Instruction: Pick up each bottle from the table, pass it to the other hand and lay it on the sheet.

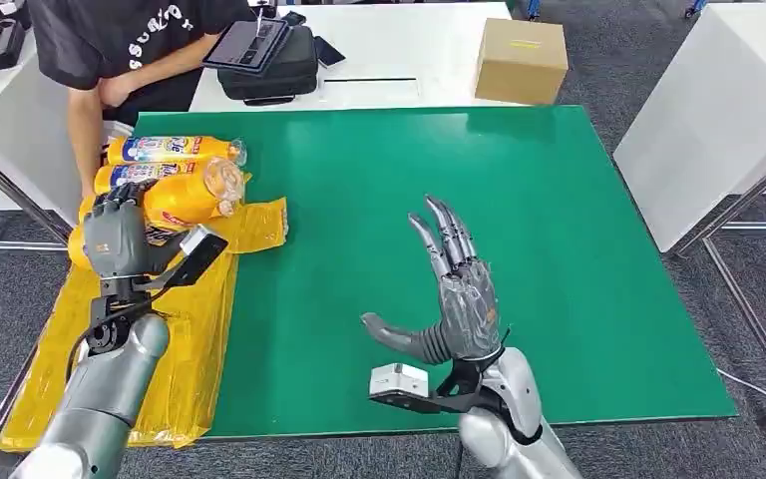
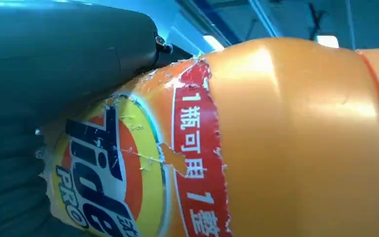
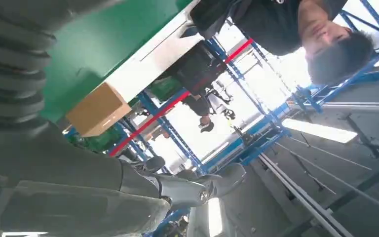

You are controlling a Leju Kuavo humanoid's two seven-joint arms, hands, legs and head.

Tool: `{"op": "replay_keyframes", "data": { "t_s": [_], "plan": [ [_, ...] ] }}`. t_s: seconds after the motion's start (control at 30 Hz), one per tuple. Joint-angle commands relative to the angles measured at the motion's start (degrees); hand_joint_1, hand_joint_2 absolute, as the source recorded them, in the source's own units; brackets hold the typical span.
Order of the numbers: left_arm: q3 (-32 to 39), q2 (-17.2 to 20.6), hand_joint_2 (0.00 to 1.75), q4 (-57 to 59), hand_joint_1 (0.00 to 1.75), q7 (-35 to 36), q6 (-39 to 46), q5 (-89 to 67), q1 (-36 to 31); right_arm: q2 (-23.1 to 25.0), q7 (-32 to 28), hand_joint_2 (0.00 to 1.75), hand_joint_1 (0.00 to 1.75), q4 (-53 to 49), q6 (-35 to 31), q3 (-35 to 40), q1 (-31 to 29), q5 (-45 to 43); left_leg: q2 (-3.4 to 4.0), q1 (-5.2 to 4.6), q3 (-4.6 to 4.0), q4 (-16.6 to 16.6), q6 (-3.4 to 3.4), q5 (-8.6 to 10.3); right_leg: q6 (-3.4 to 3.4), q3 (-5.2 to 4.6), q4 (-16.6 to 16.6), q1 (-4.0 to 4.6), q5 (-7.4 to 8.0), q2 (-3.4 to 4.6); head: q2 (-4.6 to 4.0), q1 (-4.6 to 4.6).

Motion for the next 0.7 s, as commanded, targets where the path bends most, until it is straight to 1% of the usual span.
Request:
{"op": "replay_keyframes", "data": {
  "t_s": [0.03,0.07,0.13,0.17,0.23,0.3,0.33,0.37,0.43,0.47,0.5,0.57,0.63,0.7],
  "plan": [
    [-2.16,2.21,1.75,14.69,1.75,2.67,0.72,-11.50,-7.11,-2.42,-0.28,1.75,0.00,3.58,-0.75,0.63,-1.28,-0.80,-0.03,0.01,0.13,-0.04,-0.03,-0.02,-0.13,0.17,-0.05,0.03,-0.03,-0.08,0.02,-0.02],
    [-2.09,2.29,1.75,15.29,1.75,2.75,0.72,-11.79,-7.23,-2.54,-0.41,1.75,0.00,3.64,-0.83,0.72,-1.05,-0.87,-0.01,0.05,0.30,-0.01,-0.06,-0.10,-0.23,0.35,-0.07,0.09,-0.09,-0.10,0.02,-0.02],
    [-2.01,3.24,1.75,17.02,1.75,3.65,0.72,-14.08,-7.49,-2.93,-0.97,1.75,0.00,3.78,-1.25,1.16,-0.54,-1.14,-0.02,0.04,0.17,-0.03,-0.04,-0.05,-0.15,0.21,-0.06,0.06,-0.04,-0.07,0.00,-0.02],
    [-1.95,3.80,1.75,18.10,1.75,4.73,0.72,-15.67,-7.71,-3.04,-0.98,1.75,0.00,3.73,-1.41,1.33,-0.50,-1.13,-0.02,0.04,0.27,-0.03,-0.05,-0.09,-0.21,0.33,-0.07,0.08,-0.09,-0.09,0.02,0.00],
    [-1.22,4.21,1.75,20.36,1.75,4.35,0.72,-15.18,-8.45,-3.24,-0.97,1.75,0.00,3.66,-1.64,1.45,-0.37,-1.12,0.02,0.07,0.38,-0.02,-0.08,-0.14,-0.28,0.44,-0.07,0.11,-0.12,-0.08,0.00,-0.02],
    [-0.83,4.65,1.75,21.25,1.75,4.01,0.72,-14.96,-8.77,-3.43,-0.96,1.75,0.00,3.62,-1.78,1.46,-0.14,-1.11,0.01,0.04,0.25,-0.03,-0.07,-0.08,-0.21,0.29,-0.05,0.08,-0.07,-0.06,0.00,-0.02],
    [-0.95,5.00,1.75,23.02,1.75,5.58,0.72,-16.63,-9.37,-3.49,-0.96,1.75,0.00,3.53,-1.96,1.48,0.01,-1.10,0.01,0.03,0.15,-0.02,-0.06,-0.05,-0.16,0.18,-0.04,0.06,-0.04,-0.04,0.02,-0.02],
    [-0.82,5.05,1.75,24.40,1.75,5.71,0.72,-16.45,-9.95,-3.52,-0.96,1.75,0.00,3.50,-2.02,1.49,0.05,-1.09,0.01,0.06,0.28,-0.01,-0.09,-0.09,-0.25,0.32,-0.05,0.10,-0.08,-0.07,0.00,-0.02],
    [-0.42,5.38,1.75,26.86,1.75,5.90,0.72,-16.39,-11.15,-3.51,-0.96,1.75,0.00,3.39,-2.27,1.49,0.14,-1.08,-0.02,0.05,0.12,-0.01,-0.06,-0.03,-0.16,0.16,-0.04,0.07,-0.03,-0.07,0.02,-0.02],
    [-0.46,5.88,1.75,29.01,1.75,7.30,0.72,-17.47,-12.23,-3.48,-0.90,1.75,0.00,3.19,-2.15,1.55,0.13,-1.09,-0.01,0.08,0.27,0.01,-0.09,-0.09,-0.26,0.32,-0.03,0.12,-0.08,-0.10,0.00,-0.02],
    [0.39,5.94,1.75,30.65,1.75,7.05,0.51,-16.49,-12.92,-3.43,-0.81,1.75,0.00,2.99,-2.06,1.56,0.15,-1.05,-0.02,0.06,0.22,0.01,-0.07,-0.08,-0.23,0.26,-0.02,0.09,-0.08,-0.10,0.00,-0.02],
    [1.09,6.54,1.75,32.35,1.75,7.52,-0.22,-16.11,-13.82,-3.21,-0.46,1.75,0.00,2.63,-1.59,1.56,0.01,-0.90,0.01,0.06,0.08,0.01,-0.05,-0.03,-0.15,0.11,-0.01,0.07,-0.02,-0.04,0.02,-0.02],
    [1.49,6.68,1.75,32.87,1.75,7.43,-0.41,-15.73,-14.04,-3.14,-0.15,1.75,0.00,2.39,-1.26,1.53,-0.06,-0.73,0.04,0.09,0.21,0.03,-0.07,-0.10,-0.23,0.25,-0.01,0.11,-0.08,-0.04,0.00,0.00],
    [1.95,6.97,1.75,33.41,1.75,7.80,-0.85,-15.47,-14.27,-3.10,0.03,1.75,0.00,2.32,-1.03,1.45,-0.10,-0.63,0.02,0.06,0.04,0.00,-0.04,-0.02,-0.12,0.06,-0.01,0.07,-0.01,-0.02,0.02,-0.02]
  ]
}}
